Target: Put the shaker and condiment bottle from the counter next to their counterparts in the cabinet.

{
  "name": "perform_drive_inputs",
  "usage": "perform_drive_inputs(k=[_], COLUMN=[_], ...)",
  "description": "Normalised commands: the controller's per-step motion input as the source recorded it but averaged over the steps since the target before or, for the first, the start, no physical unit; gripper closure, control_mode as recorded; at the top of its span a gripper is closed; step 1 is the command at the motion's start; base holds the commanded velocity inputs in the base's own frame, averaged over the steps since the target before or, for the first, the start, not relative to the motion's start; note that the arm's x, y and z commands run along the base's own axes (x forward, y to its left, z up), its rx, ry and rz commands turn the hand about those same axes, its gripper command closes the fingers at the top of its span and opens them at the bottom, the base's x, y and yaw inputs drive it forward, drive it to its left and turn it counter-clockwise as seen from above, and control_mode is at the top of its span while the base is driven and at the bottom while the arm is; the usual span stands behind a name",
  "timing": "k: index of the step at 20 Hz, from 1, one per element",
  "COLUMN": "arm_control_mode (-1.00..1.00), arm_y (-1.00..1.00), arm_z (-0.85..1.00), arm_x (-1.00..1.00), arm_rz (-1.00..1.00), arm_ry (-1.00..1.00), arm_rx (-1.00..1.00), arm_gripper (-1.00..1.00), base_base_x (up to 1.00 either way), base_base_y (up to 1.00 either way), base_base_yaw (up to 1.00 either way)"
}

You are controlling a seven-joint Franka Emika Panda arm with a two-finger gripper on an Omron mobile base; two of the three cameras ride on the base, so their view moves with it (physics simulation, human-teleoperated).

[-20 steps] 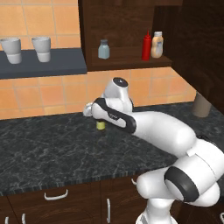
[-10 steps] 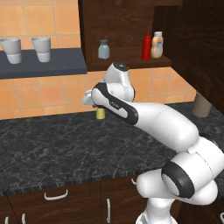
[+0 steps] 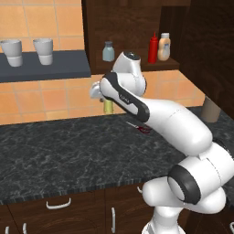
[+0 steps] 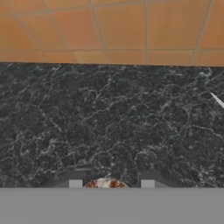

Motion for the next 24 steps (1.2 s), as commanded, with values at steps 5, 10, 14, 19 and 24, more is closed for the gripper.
perform_drive_inputs(k=[5,10,14,19,24], arm_control_mode=[-1.00,-1.00,-1.00,-1.00,-1.00], arm_y=[-0.21,-0.14,-0.05,-0.04,-0.05], arm_z=[0.50,0.46,0.41,0.37,0.27], arm_x=[0.00,0.00,0.04,0.03,0.00], arm_rz=[0.00,-0.01,-0.02,-0.02,-0.01], arm_ry=[0.00,-0.04,-0.12,-0.17,-0.27], arm_rx=[0.00,0.00,0.00,0.00,-0.02], arm_gripper=[1.00,1.00,1.00,1.00,1.00], base_base_x=[0.00,0.00,0.00,0.00,0.00], base_base_y=[0.00,0.00,0.00,0.00,0.00], base_base_yaw=[0.00,0.00,0.00,0.00,0.00])
